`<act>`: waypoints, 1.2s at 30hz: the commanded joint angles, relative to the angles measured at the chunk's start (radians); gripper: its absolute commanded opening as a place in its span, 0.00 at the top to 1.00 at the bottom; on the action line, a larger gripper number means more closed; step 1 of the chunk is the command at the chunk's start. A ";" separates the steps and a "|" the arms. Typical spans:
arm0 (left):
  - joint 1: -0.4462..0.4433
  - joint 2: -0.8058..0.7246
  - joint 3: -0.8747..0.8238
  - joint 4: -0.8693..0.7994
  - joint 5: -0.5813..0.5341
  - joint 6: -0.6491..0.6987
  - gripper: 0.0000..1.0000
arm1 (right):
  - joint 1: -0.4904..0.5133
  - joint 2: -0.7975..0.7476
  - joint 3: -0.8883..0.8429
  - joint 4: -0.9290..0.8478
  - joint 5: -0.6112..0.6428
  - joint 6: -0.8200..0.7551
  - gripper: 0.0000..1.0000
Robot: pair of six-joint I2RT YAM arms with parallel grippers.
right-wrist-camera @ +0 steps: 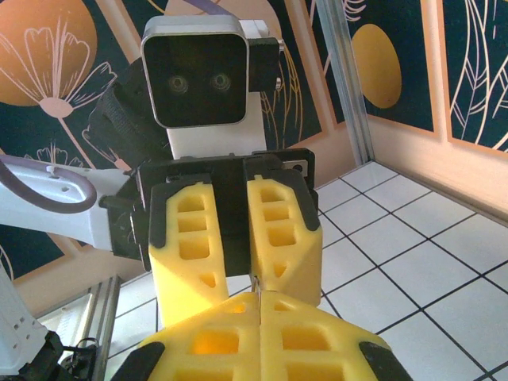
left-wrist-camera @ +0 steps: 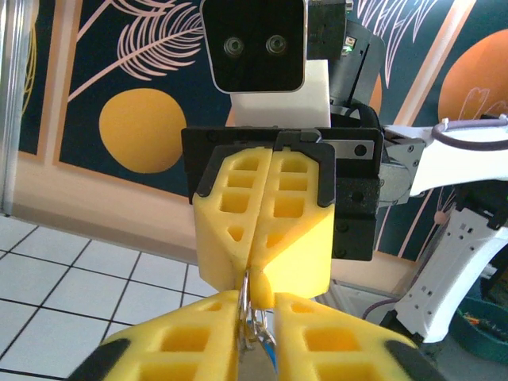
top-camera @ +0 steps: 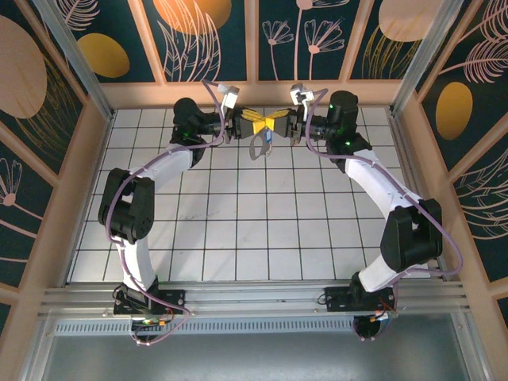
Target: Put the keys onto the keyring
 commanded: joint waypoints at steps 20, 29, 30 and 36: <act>-0.004 -0.044 -0.015 0.078 -0.045 0.011 1.00 | -0.029 -0.088 -0.057 0.113 0.021 0.050 0.66; -0.005 -0.088 -0.053 0.074 -0.115 0.024 1.00 | -0.055 -0.225 -0.290 0.276 0.186 0.135 0.59; -0.005 -0.091 -0.061 0.081 -0.130 0.019 1.00 | -0.046 -0.242 -0.317 0.285 0.219 0.132 0.58; -0.005 -0.105 -0.083 0.124 -0.161 -0.017 1.00 | 0.052 -0.282 -0.420 0.318 0.404 0.094 0.55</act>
